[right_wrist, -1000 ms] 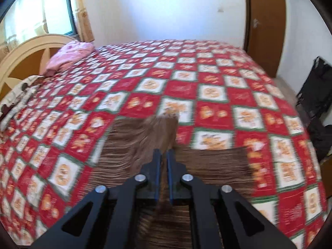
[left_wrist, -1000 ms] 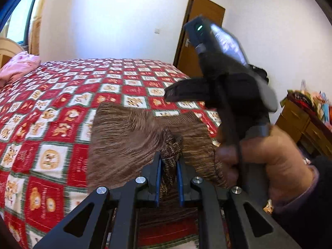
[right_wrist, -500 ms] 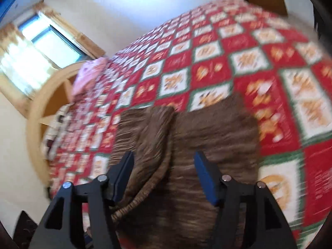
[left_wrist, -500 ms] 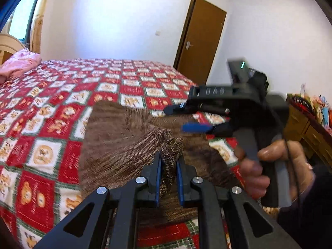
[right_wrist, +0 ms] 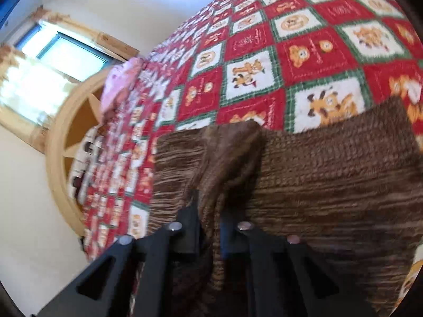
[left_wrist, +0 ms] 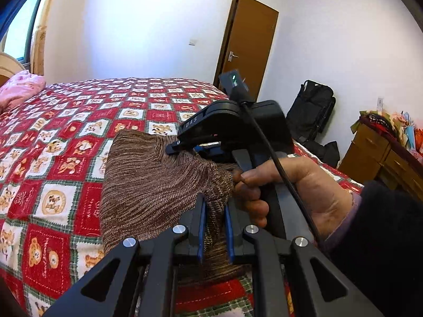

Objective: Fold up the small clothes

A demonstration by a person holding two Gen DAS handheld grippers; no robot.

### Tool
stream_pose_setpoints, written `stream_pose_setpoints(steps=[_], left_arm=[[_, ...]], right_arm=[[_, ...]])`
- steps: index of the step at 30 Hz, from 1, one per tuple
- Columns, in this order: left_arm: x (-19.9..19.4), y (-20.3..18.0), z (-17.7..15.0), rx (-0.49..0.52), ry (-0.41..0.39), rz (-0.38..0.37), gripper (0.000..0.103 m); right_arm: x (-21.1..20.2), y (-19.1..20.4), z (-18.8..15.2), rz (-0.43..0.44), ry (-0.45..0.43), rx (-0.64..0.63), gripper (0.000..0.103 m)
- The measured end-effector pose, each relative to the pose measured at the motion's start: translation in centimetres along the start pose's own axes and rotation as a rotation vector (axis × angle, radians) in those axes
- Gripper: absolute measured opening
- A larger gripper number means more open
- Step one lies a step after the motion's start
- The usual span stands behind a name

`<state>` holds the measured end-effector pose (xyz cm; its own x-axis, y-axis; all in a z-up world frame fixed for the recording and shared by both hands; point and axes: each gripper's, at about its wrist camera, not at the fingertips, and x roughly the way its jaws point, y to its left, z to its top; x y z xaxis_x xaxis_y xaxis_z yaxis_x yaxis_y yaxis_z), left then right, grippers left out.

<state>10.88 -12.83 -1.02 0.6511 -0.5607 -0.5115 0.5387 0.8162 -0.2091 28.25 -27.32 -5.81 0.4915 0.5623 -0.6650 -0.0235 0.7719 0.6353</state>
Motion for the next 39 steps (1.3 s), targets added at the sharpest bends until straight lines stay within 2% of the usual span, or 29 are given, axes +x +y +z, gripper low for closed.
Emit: stream_pose_setpoints(steps=[5, 8, 13, 16, 19, 22, 25, 29, 31, 33, 35, 37, 39], left_arm=[[0.2, -2.7, 0.6, 0.055, -0.014, -0.059, 0.013], [1.6, -4.5, 0.5, 0.077, 0.019, -0.089, 0.013], [4.8, -7.1, -1.0, 0.127, 0.106, -0.088, 0.013], [5.3, -7.8, -2.3, 0.155, 0.133, -0.081, 0.013], [6.3, -8.0, -3.3, 0.160, 0.187, -0.083, 0.013], [6.8, -8.9, -4.3, 0.232, 0.214, -0.057, 0.013], [5.8, -9.4, -4.4, 0.281, 0.231, -0.060, 0.017], [3.2, -7.4, -4.3, 0.269, 0.228, -0.076, 0.020], [1.5, -5.6, -4.1, 0.235, 0.214, -0.054, 0.033], [-0.1, -3.6, -3.5, 0.169, 0.174, -0.031, 0.065], [-1.3, -2.1, -2.7, 0.113, 0.123, 0.007, 0.076], [-1.5, -1.2, -1.8, 0.087, 0.106, 0.063, 0.078], [-0.5, -0.7, -1.2, 0.089, 0.138, 0.163, 0.078]], right_arm=[[-4.1, 0.9, 0.3, -0.041, -0.107, -0.113, 0.013], [-6.8, 0.9, 0.7, -0.096, -0.145, -0.185, 0.013], [-7.3, -2.0, 1.2, -0.192, -0.109, -0.194, 0.013], [-7.0, -4.4, 0.6, -0.254, -0.080, -0.182, 0.013], [-6.7, -6.0, -0.3, -0.286, -0.070, -0.169, 0.013], [-6.6, -6.5, -0.8, -0.313, -0.084, -0.176, 0.013], [-6.5, -6.5, -1.1, -0.363, -0.097, -0.179, 0.024], [-8.5, -5.9, -1.9, -0.452, -0.127, -0.180, 0.039], [-10.7, -5.1, -3.0, -0.505, -0.188, -0.187, 0.040], [-12.9, -4.0, -4.8, -0.550, -0.242, -0.216, 0.040], [-14.5, -2.7, -6.8, -0.556, -0.265, -0.245, 0.041], [-15.1, -1.4, -9.2, -0.541, -0.255, -0.277, 0.041], [-14.9, -0.3, -10.9, -0.536, -0.238, -0.302, 0.039]])
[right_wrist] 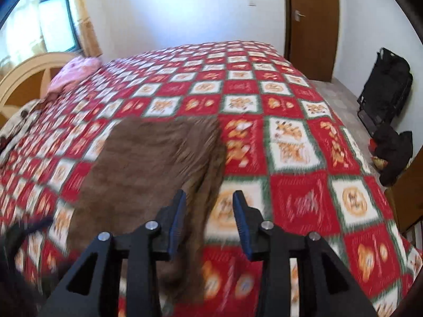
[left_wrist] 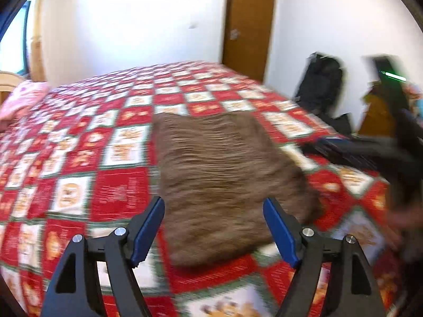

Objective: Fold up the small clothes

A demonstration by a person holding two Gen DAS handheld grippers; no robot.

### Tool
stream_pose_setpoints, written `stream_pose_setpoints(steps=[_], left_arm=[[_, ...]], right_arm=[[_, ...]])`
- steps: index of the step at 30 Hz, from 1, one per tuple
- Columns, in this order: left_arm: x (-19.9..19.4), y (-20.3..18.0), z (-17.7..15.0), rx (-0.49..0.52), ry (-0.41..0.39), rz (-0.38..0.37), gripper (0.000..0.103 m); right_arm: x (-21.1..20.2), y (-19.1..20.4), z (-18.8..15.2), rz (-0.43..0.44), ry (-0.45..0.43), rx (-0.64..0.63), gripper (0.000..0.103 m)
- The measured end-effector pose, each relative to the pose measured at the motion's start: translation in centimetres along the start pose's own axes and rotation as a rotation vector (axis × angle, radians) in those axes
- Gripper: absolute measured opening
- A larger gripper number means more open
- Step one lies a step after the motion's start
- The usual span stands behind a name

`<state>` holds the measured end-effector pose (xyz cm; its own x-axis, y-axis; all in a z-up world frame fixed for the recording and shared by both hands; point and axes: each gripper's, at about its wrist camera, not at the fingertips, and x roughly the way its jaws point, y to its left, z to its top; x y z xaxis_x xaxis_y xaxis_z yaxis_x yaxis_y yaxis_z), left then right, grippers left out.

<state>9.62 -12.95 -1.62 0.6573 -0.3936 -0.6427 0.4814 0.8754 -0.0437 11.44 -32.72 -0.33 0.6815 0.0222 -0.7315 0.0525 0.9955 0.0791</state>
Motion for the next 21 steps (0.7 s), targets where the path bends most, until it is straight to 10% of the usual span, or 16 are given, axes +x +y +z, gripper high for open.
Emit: stream_pose_setpoints(steps=[7, 21], left_arm=[[3.7, 0.7, -1.9, 0.015, 0.153, 0.233, 0.078], [2.6, 2.0, -0.4, -0.029, 0.152, 0.207, 0.078]], right_arm=[[1.3, 3.8, -4.1, 0.015, 0.099, -0.081, 0.029], [-0.1, 3.3, -5.7, -0.076, 0.154, -0.109, 0.028]])
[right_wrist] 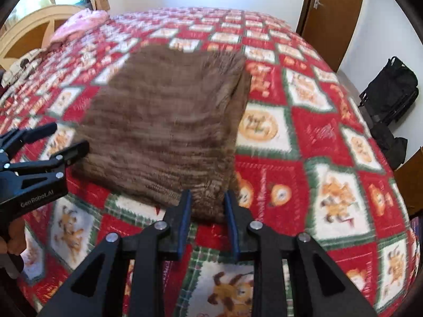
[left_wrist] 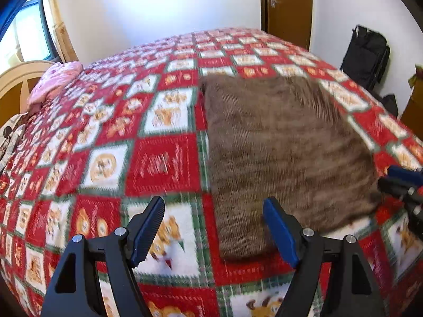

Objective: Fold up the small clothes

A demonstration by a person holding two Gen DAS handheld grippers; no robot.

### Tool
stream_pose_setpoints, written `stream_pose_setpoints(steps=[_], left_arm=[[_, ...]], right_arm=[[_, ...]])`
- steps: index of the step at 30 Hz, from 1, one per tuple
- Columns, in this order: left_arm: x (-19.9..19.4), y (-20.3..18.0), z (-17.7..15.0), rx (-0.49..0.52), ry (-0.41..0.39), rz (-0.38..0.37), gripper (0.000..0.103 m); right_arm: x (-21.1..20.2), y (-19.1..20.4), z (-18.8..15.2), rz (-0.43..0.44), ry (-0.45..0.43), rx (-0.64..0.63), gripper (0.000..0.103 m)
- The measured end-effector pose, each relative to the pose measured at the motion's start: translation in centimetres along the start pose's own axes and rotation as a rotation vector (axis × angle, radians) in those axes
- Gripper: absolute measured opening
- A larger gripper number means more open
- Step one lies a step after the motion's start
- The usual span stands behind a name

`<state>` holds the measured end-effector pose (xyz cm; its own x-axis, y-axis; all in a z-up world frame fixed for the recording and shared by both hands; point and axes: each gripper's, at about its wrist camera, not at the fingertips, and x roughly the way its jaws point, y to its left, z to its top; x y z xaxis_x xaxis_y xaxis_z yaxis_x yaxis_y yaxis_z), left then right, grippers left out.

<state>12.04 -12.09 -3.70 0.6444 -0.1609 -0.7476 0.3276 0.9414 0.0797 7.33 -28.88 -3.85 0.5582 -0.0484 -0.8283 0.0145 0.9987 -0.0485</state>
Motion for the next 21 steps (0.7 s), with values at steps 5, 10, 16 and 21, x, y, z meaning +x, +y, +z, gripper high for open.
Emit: stream_pose_setpoints(steps=[5, 10, 16, 21], left_arm=[[0.8, -0.1, 3.7, 0.018, -0.055, 0.054, 0.078], [3.7, -0.3, 6.9, 0.005, -0.021, 0.060, 0.078], [8.6, -1.0, 8.3, -0.036, 0.039, 0.076, 0.078], [9.8, -1.2, 7.4, -0.074, 0.020, 0.057, 0.080]], right_arm=[[-1.5, -1.3, 4.6, -0.012, -0.139, 0.054, 0.028], [3.0, -1.9, 10.1, -0.008, -0.136, 0.109, 0.028], [9.4, -2.0, 13.6, -0.053, -0.095, 0.120, 0.028], [11.2, -2.4, 13.3, -0.065, -0.067, 0.101, 0.029]])
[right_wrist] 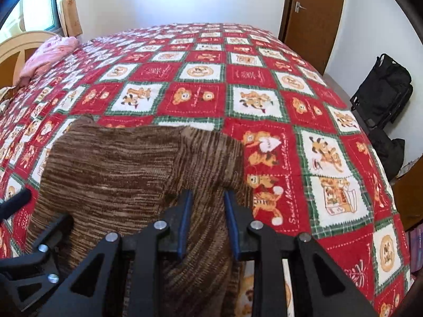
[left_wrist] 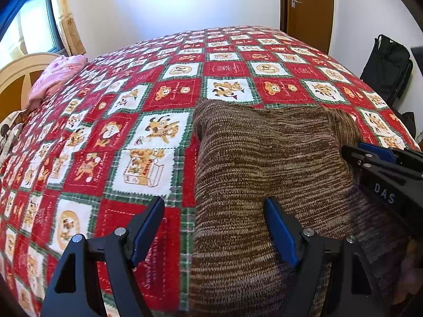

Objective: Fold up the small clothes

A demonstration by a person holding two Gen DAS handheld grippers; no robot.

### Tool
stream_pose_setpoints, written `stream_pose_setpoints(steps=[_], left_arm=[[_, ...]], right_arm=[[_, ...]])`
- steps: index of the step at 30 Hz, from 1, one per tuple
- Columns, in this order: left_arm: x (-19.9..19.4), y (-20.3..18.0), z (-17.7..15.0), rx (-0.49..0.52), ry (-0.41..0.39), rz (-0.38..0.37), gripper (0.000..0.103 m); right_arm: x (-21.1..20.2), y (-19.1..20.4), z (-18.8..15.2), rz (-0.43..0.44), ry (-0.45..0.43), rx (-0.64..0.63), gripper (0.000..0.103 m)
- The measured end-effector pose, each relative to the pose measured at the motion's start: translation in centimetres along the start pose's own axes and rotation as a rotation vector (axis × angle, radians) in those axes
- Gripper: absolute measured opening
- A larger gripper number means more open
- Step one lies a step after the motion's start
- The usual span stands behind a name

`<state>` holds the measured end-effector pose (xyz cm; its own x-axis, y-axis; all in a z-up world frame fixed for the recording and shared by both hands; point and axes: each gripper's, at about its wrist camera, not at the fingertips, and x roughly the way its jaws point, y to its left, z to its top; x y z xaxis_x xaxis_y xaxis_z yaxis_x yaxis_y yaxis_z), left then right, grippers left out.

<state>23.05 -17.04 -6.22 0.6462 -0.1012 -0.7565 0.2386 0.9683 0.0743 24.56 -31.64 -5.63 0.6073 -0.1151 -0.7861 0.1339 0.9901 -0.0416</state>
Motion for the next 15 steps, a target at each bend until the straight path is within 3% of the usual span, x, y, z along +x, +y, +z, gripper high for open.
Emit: stream_pose_setpoints(steps=[5, 15], left_arm=[[0.4, 0.0, 0.0, -0.021, -0.017, 0.016, 0.088], [-2.2, 0.6, -0.9, 0.038, -0.010, -0.001, 0.088]], right_arm=[[0.2, 0.2, -0.4, -0.017, -0.041, -0.025, 0.030], [-1.6, -0.4, -0.9, -0.008, -0.066, 0.041, 0.039]])
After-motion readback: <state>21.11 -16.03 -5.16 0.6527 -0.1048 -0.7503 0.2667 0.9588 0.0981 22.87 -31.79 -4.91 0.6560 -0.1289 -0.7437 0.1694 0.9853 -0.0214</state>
